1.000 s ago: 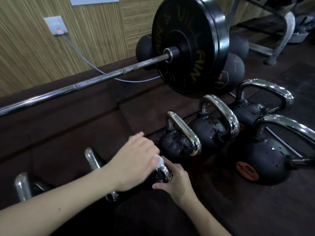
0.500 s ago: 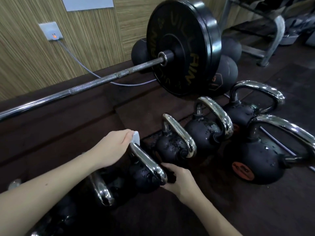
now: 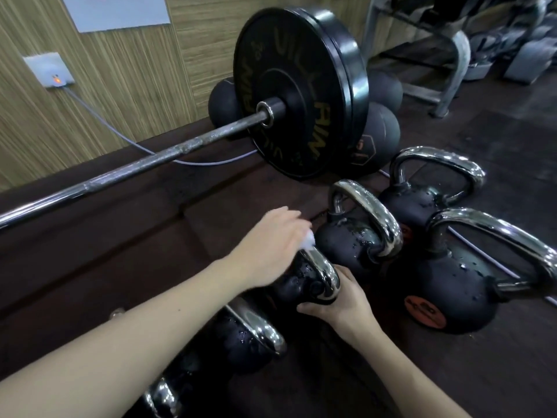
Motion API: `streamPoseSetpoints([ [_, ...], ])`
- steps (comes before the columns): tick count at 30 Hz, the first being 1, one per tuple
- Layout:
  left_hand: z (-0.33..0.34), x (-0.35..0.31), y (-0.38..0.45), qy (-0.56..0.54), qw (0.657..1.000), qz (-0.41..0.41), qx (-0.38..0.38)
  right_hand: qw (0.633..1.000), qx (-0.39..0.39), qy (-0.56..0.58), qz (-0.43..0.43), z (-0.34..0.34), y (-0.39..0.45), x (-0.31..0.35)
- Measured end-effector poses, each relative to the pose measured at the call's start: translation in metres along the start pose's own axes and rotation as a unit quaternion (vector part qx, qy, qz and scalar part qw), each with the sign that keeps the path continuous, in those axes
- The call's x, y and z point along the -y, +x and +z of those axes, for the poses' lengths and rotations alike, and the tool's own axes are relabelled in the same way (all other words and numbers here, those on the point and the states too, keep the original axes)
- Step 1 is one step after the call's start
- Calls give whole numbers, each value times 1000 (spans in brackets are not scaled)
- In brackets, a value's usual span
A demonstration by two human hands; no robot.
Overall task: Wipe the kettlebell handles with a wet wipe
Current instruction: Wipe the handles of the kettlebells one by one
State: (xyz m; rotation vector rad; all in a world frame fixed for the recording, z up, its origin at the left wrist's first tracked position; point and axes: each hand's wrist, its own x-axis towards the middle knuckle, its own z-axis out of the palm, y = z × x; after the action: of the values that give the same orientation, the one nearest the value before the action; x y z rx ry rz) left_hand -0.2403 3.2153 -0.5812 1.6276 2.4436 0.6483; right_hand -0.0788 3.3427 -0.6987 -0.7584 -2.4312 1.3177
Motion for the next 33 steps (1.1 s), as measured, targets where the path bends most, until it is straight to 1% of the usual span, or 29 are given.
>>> streamPoseSetpoints([
  [1,7,-8,-3,47,998,45,25,1000,-8,-7,2,2,2,-1],
  [2,13,-13,-6,61,994,76,39,1000,-13,-12,6,3,3,-2],
  [3,19,-16,-7,52,993,99,46,1000,-14,-15,10,3,4,-3],
  [5,22,-22,-5,28,992,116,48,1000,-13,-18,12,4,4,-4],
  [6,22,-20,0,38,991,118,42,1000,-16,-19,12,5,4,-3],
  [8,19,-11,13,115,985,128,14,1000,-22,-20,6,6,6,-6],
  [9,16,-3,18,166,978,124,13,1000,-23,-17,2,7,7,-8],
  [10,14,8,22,193,975,110,18,1000,-24,-15,-5,7,7,-8],
  [11,10,15,24,195,977,83,34,1000,-23,-17,-10,7,7,-10],
  [12,8,19,25,167,984,56,41,999,-20,-25,-14,6,7,-10],
  [13,4,18,26,167,984,42,47,999,-19,-32,-18,6,7,-11],
  [14,6,13,26,174,983,52,20,999,-22,-36,-16,7,7,-11],
  [15,8,2,22,198,977,72,10,999,-26,-37,-10,7,7,-10],
  [16,14,-9,17,232,967,108,8,999,-33,-36,-6,7,6,-9],
  [17,21,-22,8,271,951,148,25,999,-35,-36,-10,7,6,-10],
  [18,34,-29,-1,282,942,181,33,999,-32,-35,-24,7,5,-8],
  [19,42,-35,-12,275,938,206,38,998,-27,-40,-41,8,4,-7],
  [21,41,-33,-16,220,947,233,29,996,-14,-58,-63,8,4,-6],
  [22,37,-27,-10,206,947,245,25,997,-14,-63,-52,8,6,-7],
  [23,30,-22,-4,220,942,253,21,997,-22,-62,-33,8,8,-8],
  [25,18,-9,10,243,945,217,7,998,-32,-48,-16,9,9,-12],
  [27,14,12,21,188,977,97,-26,999,-29,-27,-25,9,7,-13],
  [28,15,23,23,156,986,29,-40,999,-29,-20,-28,8,6,-12],
  [30,16,39,27,112,991,-72,-4,999,-30,-18,-30,6,5,-11],
  [32,17,42,30,93,990,-105,24,999,-33,-20,-28,5,5,-9],
  [33,13,35,28,130,988,-84,19,999,-35,-23,-29,5,5,-10],
])
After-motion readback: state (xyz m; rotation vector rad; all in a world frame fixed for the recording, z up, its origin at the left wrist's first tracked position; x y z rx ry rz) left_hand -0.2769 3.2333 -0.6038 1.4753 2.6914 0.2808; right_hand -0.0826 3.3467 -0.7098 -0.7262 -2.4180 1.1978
